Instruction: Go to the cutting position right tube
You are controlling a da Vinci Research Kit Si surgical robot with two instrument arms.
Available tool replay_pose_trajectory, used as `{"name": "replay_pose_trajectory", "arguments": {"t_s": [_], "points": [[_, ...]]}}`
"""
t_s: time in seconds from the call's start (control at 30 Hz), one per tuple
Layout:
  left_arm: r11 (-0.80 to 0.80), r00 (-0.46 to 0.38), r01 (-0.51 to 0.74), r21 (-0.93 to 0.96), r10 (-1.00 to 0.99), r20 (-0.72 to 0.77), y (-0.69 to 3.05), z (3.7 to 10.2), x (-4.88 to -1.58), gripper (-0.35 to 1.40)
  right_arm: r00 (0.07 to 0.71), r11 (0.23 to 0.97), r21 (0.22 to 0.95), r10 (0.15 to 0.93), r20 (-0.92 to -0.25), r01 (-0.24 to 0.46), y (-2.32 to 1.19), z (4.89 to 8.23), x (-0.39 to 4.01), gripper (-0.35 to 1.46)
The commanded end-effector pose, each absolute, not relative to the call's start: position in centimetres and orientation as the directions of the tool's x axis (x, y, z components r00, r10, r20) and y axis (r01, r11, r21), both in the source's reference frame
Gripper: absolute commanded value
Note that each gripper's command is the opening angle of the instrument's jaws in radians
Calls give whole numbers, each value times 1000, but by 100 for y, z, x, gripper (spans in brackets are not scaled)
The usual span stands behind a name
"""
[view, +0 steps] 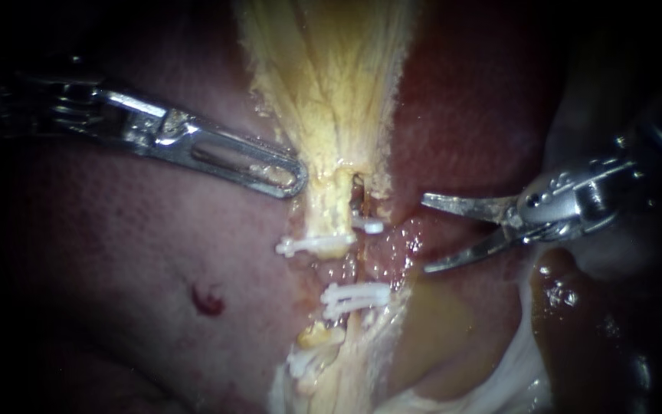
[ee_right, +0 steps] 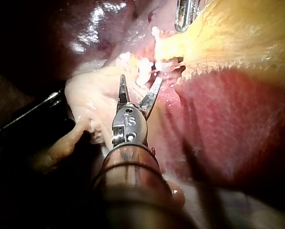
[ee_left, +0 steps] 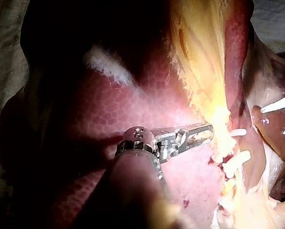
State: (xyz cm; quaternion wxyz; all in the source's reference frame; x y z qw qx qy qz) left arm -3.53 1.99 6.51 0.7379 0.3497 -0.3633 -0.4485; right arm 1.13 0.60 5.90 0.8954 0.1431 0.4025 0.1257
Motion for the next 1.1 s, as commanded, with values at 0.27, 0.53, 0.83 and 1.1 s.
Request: {"name": "replay_pose_trajectory", "arguments": {"t_s": [0.27, 0.53, 0.83, 1.1], "points": [[350, 328, 410, 842, -918, 222, 214, 629, -323, -35, 644, 927, 358, 341, -685, -110, 60, 590, 113, 144], [335, 287, 441, 832, -932, 223, 238, 589, -276, -35, 643, 926, 363, 341, -686, -104, 60, 590, 113, 144], [336, 281, 446, 830, -932, 227, 233, 594, -284, -35, 627, 904, 426, 346, -698, -24, 45, 609, 126, 144], [337, 278, 449, 828, -933, 229, 233, 596, -287, -35, 657, 868, 497, 381, -650, -12, 13, 660, 150, 144]]}}
